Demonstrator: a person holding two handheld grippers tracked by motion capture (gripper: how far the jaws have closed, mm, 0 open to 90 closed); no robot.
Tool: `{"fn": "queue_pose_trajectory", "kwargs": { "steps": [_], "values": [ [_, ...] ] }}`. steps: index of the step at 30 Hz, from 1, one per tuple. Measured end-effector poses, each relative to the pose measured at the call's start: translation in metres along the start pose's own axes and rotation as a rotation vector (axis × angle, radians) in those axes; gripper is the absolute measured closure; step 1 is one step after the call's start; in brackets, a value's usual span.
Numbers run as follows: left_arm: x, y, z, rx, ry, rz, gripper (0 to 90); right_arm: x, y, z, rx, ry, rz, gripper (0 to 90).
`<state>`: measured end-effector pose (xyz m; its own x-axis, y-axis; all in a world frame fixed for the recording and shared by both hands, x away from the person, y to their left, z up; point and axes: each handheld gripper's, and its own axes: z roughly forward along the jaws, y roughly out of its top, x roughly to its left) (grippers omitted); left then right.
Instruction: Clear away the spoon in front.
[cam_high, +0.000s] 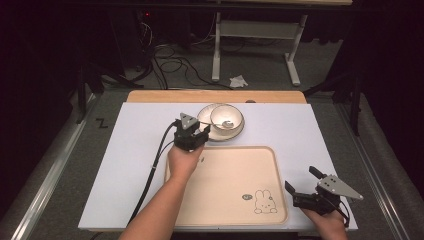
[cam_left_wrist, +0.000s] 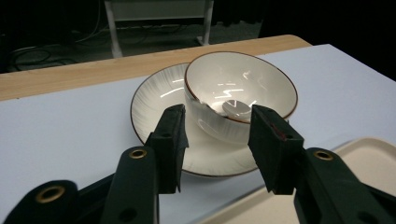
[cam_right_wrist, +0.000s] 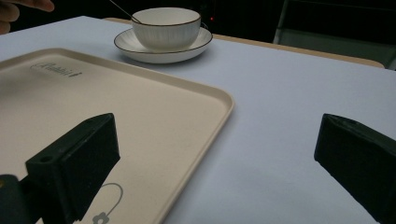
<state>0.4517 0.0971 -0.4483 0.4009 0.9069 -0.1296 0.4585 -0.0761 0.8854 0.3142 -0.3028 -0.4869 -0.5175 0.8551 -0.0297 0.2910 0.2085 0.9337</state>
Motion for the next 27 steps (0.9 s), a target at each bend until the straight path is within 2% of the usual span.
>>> {"fn": "queue_pose_trajectory", "kwargs": {
  "steps": [3,5,7,11,16,18,22,25,27],
  "values": [
    [0.002,0.006,0.004,0.017,0.000,-0.009,58.0,0.000,0.000,0.000,0.005,-0.004,0.006,0.6],
    [0.003,0.008,0.007,0.022,-0.012,-0.023,63.0,0.000,0.000,0.000,0.006,-0.005,0.012,0.6],
    [0.002,0.010,0.009,0.021,-0.004,-0.034,72.8,0.000,0.000,0.000,0.006,-0.005,0.013,0.6],
    [-0.002,0.009,0.008,0.021,0.019,-0.007,88.3,-0.001,0.000,-0.001,0.000,-0.007,0.007,0.6],
    [-0.006,0.009,0.003,-0.002,0.014,0.028,89.8,-0.001,0.000,-0.001,0.001,-0.004,0.009,0.6],
    [-0.008,0.010,-0.002,-0.017,0.001,0.041,89.8,-0.001,0.000,-0.001,-0.001,-0.004,0.007,0.6],
    [-0.013,0.016,-0.024,-0.077,-0.025,0.055,89.8,-0.001,0.000,-0.001,-0.002,-0.005,0.009,0.7],
    [-0.013,0.015,-0.043,-0.115,-0.043,0.060,89.8,0.000,0.000,-0.001,0.001,-0.005,0.013,0.6],
    [-0.011,0.013,-0.055,-0.134,-0.050,0.048,89.8,0.001,0.001,-0.002,-0.003,-0.003,0.007,0.6]
  ]
}}
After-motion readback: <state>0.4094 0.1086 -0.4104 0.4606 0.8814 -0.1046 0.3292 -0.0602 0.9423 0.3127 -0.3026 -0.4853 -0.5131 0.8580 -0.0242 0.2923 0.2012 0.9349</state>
